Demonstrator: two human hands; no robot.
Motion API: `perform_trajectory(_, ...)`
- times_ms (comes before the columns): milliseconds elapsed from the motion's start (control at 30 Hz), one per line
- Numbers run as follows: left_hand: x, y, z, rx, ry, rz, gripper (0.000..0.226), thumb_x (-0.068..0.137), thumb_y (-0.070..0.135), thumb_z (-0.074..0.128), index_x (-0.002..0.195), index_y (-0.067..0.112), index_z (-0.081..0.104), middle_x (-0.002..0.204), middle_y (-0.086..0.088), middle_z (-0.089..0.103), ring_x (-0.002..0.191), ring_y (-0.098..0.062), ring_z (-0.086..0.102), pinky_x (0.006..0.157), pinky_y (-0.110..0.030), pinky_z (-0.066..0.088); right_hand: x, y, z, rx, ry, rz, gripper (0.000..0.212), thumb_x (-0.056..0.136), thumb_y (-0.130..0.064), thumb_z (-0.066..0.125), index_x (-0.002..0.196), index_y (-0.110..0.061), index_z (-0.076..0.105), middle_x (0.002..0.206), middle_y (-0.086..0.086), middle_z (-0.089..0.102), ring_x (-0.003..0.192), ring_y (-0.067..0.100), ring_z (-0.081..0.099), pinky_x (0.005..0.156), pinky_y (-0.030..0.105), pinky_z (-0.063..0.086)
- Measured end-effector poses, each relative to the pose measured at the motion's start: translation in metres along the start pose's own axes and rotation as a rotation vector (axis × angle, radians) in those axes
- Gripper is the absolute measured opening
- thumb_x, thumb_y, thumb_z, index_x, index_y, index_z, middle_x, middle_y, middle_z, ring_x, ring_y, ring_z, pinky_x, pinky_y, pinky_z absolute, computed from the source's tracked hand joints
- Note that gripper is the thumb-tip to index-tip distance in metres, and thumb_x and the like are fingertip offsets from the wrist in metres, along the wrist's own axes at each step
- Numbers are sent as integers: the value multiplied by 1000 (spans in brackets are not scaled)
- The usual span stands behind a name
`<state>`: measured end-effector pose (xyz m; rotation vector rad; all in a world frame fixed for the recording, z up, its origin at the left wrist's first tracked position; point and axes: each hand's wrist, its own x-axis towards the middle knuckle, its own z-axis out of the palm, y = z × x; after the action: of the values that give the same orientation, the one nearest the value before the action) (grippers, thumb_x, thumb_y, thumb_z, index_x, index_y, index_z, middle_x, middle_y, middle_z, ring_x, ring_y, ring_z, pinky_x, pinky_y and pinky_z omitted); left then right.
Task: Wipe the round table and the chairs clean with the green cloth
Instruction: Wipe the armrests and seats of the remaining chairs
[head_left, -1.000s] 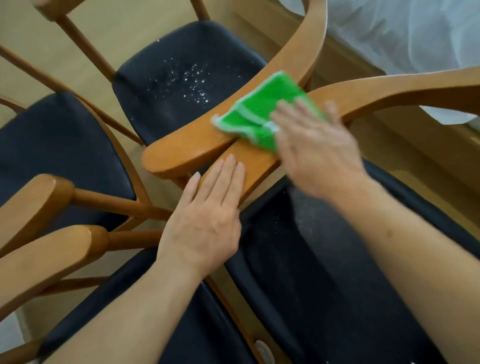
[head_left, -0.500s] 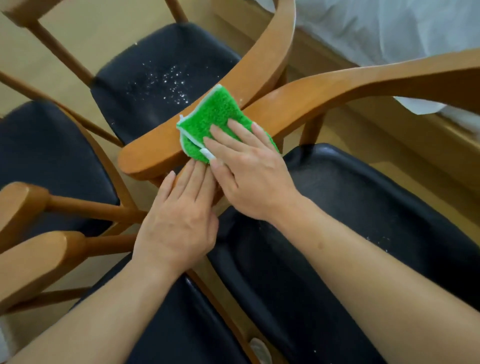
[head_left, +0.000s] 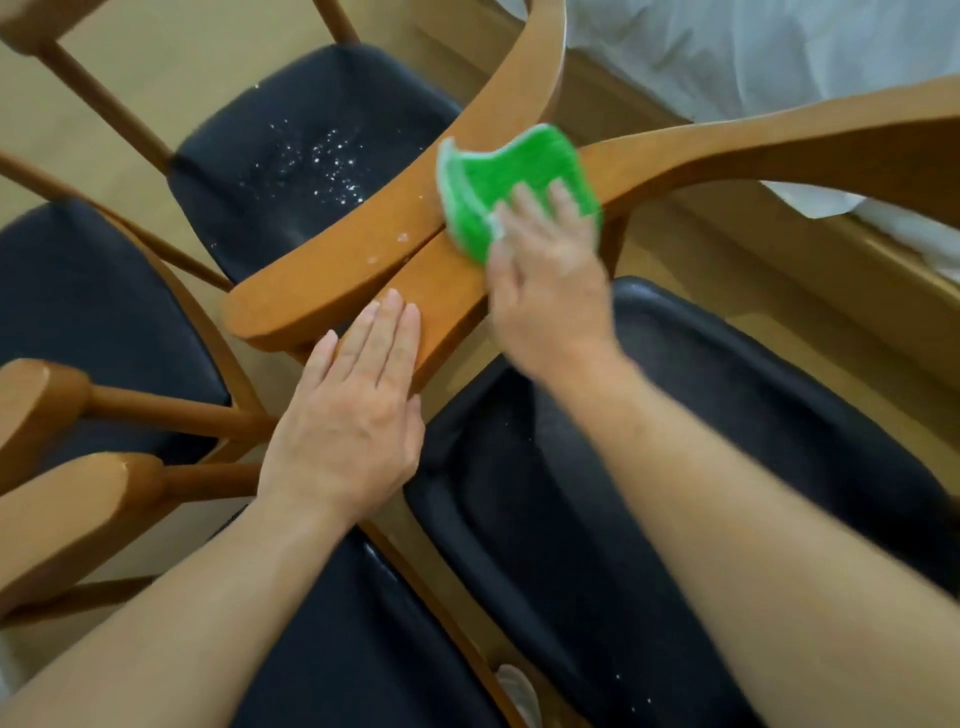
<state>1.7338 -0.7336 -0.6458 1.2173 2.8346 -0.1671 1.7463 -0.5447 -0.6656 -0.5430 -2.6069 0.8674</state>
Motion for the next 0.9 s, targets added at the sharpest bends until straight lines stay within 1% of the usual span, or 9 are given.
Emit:
perform_trajectory(233, 1, 1, -2, -66, -2, -21, 65, 89, 30, 41, 148, 3, 30, 151, -20, 35, 142, -31, 30, 114, -51, 27, -56, -24, 20, 214, -7, -183, 34, 96, -10, 51, 127, 2, 59, 136, 18, 55, 138, 35, 38, 110, 51, 33)
perform_trajectory(367, 2, 1, 3, -53, 42, -4, 67, 93, 28, 46, 150, 1, 23, 156, -20, 26, 142, -31, 27, 113, -50, 25, -55, 20, -3, 225, 123, 4, 32, 99, -12, 45, 124, 0, 61, 133, 19, 58, 133, 32, 45, 111, 35, 35)
perform_trajectory(433, 2, -1, 5, -19, 45, 6, 69, 94, 27, 51, 151, 2, 21, 156, -19, 25, 143, -31, 26, 113, -50, 25, -71, 43, -12, 252, 152, 83, 27, 101, -14, 42, 101, -22, 69, 99, 4, 72, 100, 9, 66, 82, 23, 49)
perform_trajectory(500, 2, 0, 5, 0, 32, 16, 70, 93, 27, 53, 151, 1, 21, 156, -21, 25, 142, -33, 27, 112, -51, 26, -90, 58, -16, 284, 117, 181, 41, 101, -16, 41, 66, -36, 45, 55, -15, 49, 55, -5, 53, 51, 10, 33)
perform_trajectory(567, 2, 1, 4, 22, 29, 15, 70, 94, 27, 51, 151, 0, 21, 155, -22, 25, 142, -34, 27, 112, -52, 28, -110, 68, -16, 360, 89, 324, 47, 100, -18, 40, 56, -31, 33, 46, -14, 39, 45, 0, 42, 44, 11, 27)
perform_trajectory(633, 2, 2, 2, 66, 27, 10, 69, 95, 27, 50, 151, 0, 19, 155, -23, 25, 143, -34, 26, 112, -53, 27, -125, 77, -17, 503, 94, 492, 46, 98, -20, 41, 53, -22, 33, 47, -14, 38, 45, 2, 35, 47, 18, 29)
perform_trajectory(733, -9, 18, 3, 106, 95, 52, 67, 93, 17, 50, 150, -1, 20, 154, -24, 25, 143, -35, 26, 114, -53, 21, -139, 82, -23, 832, 25, 766, 40, 100, -23, 39, 80, 6, 59, 78, 17, 67, 71, 35, 63, 65, 46, 52)
perform_trajectory(833, -39, 80, 34, -96, 74, 260, 72, 84, 7, 50, 150, 2, 21, 157, -18, 22, 144, -29, 24, 116, -47, 20, -149, 92, -39, 1209, -79, 820, 41, 103, -30, 38, 103, -8, 72, 105, 15, 72, 98, 31, 69, 77, 43, 58)
perform_trajectory(900, -57, 120, 63, -282, -108, 170, 73, 89, 12, 47, 153, 6, 13, 161, -13, 13, 147, -24, 15, 117, -41, 17, -151, 108, -48, 1251, -72, 816, 40, 101, -34, 41, 105, -11, 73, 110, 13, 71, 100, 29, 69, 77, 40, 58)
